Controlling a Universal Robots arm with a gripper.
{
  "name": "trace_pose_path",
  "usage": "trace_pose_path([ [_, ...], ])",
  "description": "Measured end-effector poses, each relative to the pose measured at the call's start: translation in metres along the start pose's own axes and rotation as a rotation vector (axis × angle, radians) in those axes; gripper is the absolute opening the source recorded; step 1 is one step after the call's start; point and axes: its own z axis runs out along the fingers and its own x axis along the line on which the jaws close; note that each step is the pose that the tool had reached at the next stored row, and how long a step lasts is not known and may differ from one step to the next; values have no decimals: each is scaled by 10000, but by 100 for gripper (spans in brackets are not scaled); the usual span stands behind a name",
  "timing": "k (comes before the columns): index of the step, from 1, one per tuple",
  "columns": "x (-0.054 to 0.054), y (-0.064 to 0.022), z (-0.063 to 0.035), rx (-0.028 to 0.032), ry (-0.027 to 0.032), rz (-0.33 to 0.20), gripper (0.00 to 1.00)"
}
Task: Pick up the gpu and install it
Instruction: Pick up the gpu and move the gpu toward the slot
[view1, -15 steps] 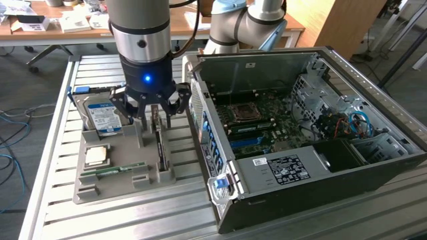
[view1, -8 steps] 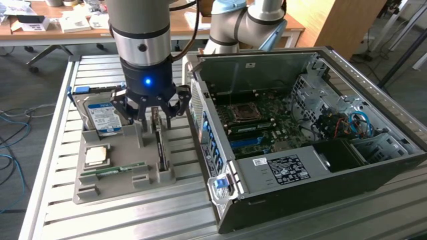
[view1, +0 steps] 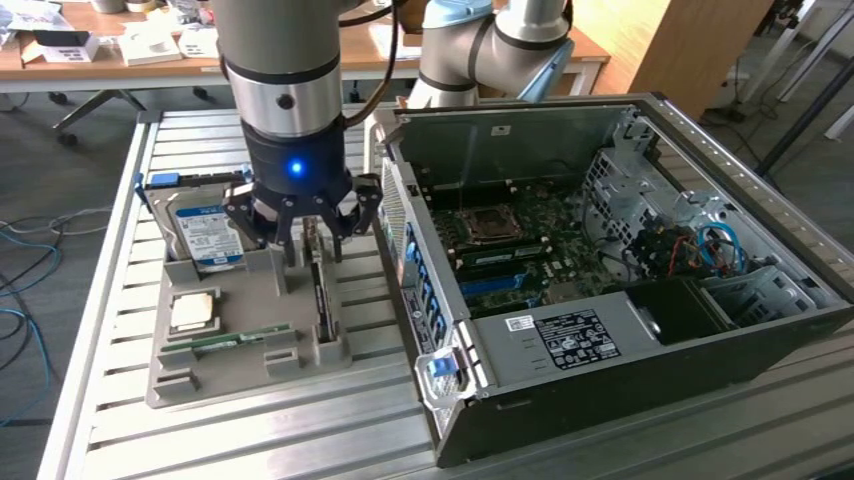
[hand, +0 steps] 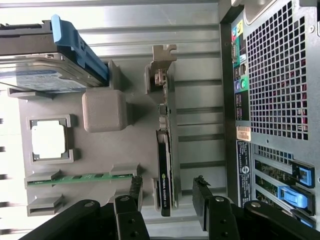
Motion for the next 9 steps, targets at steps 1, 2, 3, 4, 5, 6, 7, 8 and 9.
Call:
trace_pose_path([
  [1,0,0,4,0,0,-1,53],
  [2,0,-1,6,1,1,0,53],
  [3,0,-1,7,1,1,0,53],
  [4,0,-1,7,1,2,0,53],
  [5,0,-1,8,0,0,0,53],
  [6,0,0,9,-1,-1,0,53],
  [7,0,-1,9,-1,-1,0,53],
  [8,0,0,9,-1,0,0,53],
  [9,0,-1,9,0,0,0,53],
])
